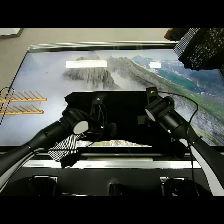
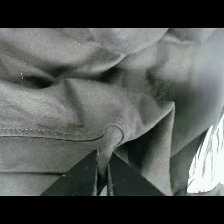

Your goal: Fold the clothes and pants, and hang the long-sleeved shirts on hangers.

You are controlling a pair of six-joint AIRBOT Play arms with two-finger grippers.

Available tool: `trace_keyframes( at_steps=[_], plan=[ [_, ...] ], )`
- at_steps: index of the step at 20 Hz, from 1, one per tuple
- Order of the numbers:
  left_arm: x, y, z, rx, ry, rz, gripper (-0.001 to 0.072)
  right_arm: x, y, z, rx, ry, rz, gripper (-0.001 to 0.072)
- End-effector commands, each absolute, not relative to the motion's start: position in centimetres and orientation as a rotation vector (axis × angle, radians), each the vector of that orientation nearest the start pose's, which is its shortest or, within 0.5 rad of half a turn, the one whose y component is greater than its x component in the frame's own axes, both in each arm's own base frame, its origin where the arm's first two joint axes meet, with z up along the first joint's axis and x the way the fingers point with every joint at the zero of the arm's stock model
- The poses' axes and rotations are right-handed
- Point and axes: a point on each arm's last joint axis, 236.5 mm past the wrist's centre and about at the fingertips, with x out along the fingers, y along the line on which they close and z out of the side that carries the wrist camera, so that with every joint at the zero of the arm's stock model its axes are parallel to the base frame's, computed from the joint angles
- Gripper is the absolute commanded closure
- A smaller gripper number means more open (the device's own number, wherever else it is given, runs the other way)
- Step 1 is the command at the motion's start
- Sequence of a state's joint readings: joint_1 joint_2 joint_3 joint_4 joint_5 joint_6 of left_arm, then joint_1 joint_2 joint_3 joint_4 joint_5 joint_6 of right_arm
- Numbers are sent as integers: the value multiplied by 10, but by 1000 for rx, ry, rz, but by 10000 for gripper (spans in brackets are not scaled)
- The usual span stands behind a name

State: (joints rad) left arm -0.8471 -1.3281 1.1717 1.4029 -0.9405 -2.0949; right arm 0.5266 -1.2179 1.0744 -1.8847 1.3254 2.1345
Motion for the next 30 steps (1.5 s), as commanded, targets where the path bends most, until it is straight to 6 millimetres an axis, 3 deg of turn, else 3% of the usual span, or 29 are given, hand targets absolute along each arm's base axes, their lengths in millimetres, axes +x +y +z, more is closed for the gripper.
trace_keyframes(
  at_steps=[1, 4, 8, 9, 10, 11, 13, 15, 17, 19, 22, 26, 28, 30],
  plan=[
    [253, -359, 1, -103, 1286, -515, 174, 312, 104, 3, -154, 1325, -142, 683],
    [257, -363, -15, -99, 1298, -503, 173, 313, 105, 3, -141, 1323, -147, 683],
    [277, -371, -34, -107, 1277, -462, 180, 309, 109, 2, -123, 1339, -140, 683],
    [281, -367, -42, -103, 1288, -430, 236, 308, 109, 1, -121, 1345, -140, 683],
    [286, -360, -50, -103, 1303, -403, 545, 305, 108, 1, -123, 1354, -144, 683],
    [291, -353, -52, -106, 1312, -381, 687, 302, 106, 2, -135, 1367, -147, 683],
    [311, -331, -40, -138, 1316, -323, 687, 303, 97, 18, -205, 1355, -132, 683],
    [338, -307, -2, -147, 1282, -300, 687, 316, 87, 56, -259, 1283, -143, 683],
    [362, -292, 55, -134, 1203, -336, 688, 325, 89, 101, -227, 1217, -135, 684],
    [365, -280, 112, -92, 1146, -383, 688, 325, 95, 147, -150, 1155, -114, 684],
    [345, -271, 183, -44, 1093, -445, 687, 312, 102, 215, -28, 1058, -49, 684],
    [315, -272, 255, -69, 971, -530, 687, 281, 113, 290, 134, 944, 76, 684],
    [292, -273, 273, -74, 965, -583, 687, 268, 120, 321, 213, 892, 139, 684],
    [267, -272, 277, -81, 1010, -619, 687, 258, 130, 342, 287, 860, 198, 684]
  ],
)
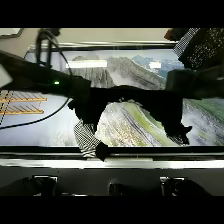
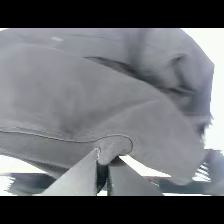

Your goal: Fold the clothes and pants, and hang the long-sleeved shirts on hangers.

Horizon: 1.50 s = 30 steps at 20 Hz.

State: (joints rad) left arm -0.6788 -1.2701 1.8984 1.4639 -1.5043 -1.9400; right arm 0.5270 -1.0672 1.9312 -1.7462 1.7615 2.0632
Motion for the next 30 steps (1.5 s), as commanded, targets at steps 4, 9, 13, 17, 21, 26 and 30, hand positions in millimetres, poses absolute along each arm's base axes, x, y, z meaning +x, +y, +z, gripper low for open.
trace_keyframes(
  at_steps=[4, 9, 13, 17, 21, 26, 30],
  plan=[
    [246, -263, 267, -106, 1115, -572, 687, 255, 142, 335, 323, 916, 215, 683],
    [277, -288, 191, -84, 1244, -497, 687, 301, 130, 260, 54, 1057, 83, 683],
    [296, -325, 99, -132, 1360, -487, 686, 321, 136, 168, -37, 1192, 24, 683],
    [297, -344, 25, -180, 1448, -475, 686, 312, 129, 66, -25, 1319, -92, 683],
    [306, -350, 2, -172, 1447, -476, 687, 300, 121, 15, 34, 1363, -189, 630],
    [307, -351, 7, -177, 1434, -482, 686, 287, 113, 43, 64, 1330, -183, 395],
    [307, -351, 9, -178, 1429, -484, 686, 259, 86, 93, 93, 1248, -198, 386]
  ],
)
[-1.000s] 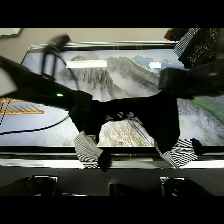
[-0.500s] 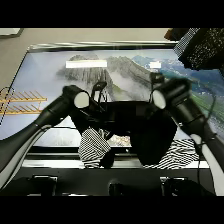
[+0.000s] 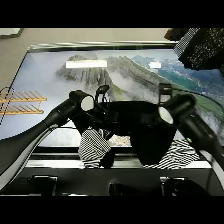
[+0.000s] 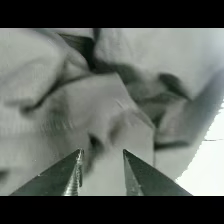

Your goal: Fold the clothes and pants, and hang the long-sleeved shirts on hangers.

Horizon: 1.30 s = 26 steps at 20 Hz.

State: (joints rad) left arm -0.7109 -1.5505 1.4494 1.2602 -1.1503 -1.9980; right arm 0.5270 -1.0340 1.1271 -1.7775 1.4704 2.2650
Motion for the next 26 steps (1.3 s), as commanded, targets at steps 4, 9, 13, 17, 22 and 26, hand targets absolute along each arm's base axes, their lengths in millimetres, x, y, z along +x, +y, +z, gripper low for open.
trace_keyframes(
  at_steps=[4, 9, 13, 17, 22, 26],
  plan=[
    [307, -351, 9, -179, 1429, -485, 686, 261, 55, 113, 45, 1153, -276, 386],
    [307, -351, 9, -178, 1430, -484, 685, 298, 84, 97, 59, 1108, -194, 386],
    [307, -351, 9, -178, 1429, -485, 686, 308, 97, 80, 48, 1135, -169, 387],
    [307, -351, 9, -178, 1430, -485, 686, 299, 98, 66, 9, 1213, -171, 388],
    [307, -351, 9, -178, 1430, -485, 685, 288, 90, 63, -24, 1260, -192, 393],
    [307, -351, 9, -178, 1430, -485, 685, 282, 88, 62, -45, 1285, -190, 393]
  ],
)
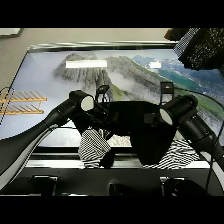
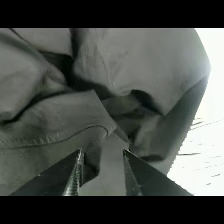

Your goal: Fold the clothes and pants, and hang the long-sleeved shirts on hangers.

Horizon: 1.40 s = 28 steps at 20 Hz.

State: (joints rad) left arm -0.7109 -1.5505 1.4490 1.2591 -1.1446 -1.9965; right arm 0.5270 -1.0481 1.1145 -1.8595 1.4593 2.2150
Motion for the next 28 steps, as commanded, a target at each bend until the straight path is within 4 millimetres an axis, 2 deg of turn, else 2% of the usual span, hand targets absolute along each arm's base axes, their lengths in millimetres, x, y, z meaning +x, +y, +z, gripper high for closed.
trace_keyframes(
  at_steps=[1, 10, 15, 20, 28],
  plan=[
    [307, -351, 9, -177, 1430, -485, 685, 280, 88, 62, -53, 1297, -183, 392],
    [305, -350, 9, -166, 1437, -488, 685, 263, 86, 62, -88, 1357, -160, 392],
    [305, -350, 8, -166, 1437, -488, 685, 279, 82, 64, -116, 1295, -169, 402],
    [305, -350, 8, -166, 1438, -488, 685, 293, 85, 50, -166, 1297, -156, 401],
    [304, -349, 8, -160, 1442, -489, 685, 290, 79, 28, -215, 1314, -156, 403]
  ],
)
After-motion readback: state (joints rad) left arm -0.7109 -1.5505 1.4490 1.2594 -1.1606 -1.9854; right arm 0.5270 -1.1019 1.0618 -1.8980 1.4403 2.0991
